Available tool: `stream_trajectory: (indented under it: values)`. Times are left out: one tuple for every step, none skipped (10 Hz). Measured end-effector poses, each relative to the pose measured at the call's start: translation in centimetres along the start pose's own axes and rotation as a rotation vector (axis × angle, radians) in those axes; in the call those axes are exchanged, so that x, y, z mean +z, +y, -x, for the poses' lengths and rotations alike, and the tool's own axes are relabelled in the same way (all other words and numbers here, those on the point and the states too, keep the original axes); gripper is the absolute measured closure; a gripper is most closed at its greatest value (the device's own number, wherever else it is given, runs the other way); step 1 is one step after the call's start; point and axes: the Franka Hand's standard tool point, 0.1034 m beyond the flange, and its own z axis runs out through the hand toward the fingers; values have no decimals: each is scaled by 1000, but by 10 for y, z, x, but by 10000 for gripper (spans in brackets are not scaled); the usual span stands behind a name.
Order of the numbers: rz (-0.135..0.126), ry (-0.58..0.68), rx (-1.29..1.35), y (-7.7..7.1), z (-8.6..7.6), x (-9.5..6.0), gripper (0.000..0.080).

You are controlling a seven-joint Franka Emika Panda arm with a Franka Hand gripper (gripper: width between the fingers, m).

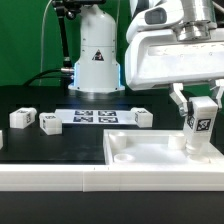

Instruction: Assemble one leg

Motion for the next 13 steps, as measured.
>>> stream_trajectory:
  values:
    - [11, 108, -2, 2, -3, -2, 507]
    - [9, 111, -7, -3, 8, 2, 507]
    - [6, 113, -11, -7, 8, 2, 507]
    - [4, 111, -13, -8, 9, 2, 507]
    - [5, 115, -13, -8, 9, 3, 507]
    - [6, 125, -13, -7, 8, 4, 507]
    - [6, 130, -13, -8, 8, 4, 507]
    - [7, 141, -13, -8, 7, 5, 507]
    - [8, 151, -13, -7, 7, 5, 507]
    - [9, 152, -12, -7, 6, 6, 507]
    - [9, 152, -11, -7, 6, 6, 507]
    - [8, 132, -10, -7, 12, 10, 507]
    - [9, 119, -9, -6, 18, 13, 506]
